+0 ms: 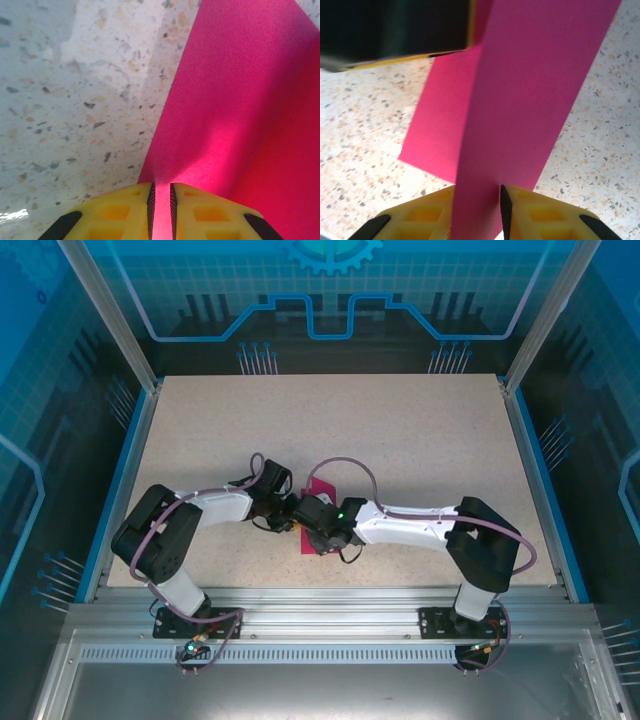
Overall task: Fold a paper plane with a square sheet of paper (pick it up from the middle)
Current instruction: Fold the triangle a second time at the center of the table.
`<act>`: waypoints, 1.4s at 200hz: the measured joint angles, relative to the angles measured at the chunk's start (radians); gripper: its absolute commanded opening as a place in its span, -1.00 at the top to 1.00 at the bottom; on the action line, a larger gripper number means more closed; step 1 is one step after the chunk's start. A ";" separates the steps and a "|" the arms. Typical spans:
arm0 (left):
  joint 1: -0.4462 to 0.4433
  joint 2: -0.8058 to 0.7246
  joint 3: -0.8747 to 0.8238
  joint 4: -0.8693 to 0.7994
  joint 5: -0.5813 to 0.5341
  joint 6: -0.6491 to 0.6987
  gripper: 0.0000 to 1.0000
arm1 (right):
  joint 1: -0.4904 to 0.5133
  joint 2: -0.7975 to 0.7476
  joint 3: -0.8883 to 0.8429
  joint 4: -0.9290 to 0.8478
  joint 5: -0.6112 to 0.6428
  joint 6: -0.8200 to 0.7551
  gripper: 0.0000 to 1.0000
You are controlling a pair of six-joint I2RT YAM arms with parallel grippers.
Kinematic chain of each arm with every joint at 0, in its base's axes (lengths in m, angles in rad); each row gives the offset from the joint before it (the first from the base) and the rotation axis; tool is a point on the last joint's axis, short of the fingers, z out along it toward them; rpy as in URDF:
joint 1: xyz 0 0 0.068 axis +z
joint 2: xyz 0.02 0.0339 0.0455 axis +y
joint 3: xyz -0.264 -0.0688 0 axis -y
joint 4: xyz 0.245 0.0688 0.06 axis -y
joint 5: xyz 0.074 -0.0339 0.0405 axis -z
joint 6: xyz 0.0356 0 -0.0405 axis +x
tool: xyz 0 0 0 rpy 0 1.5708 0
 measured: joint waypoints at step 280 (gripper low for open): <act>-0.002 -0.225 -0.038 -0.097 -0.137 -0.010 -0.01 | -0.216 -0.039 -0.178 0.324 -0.432 -0.253 1.00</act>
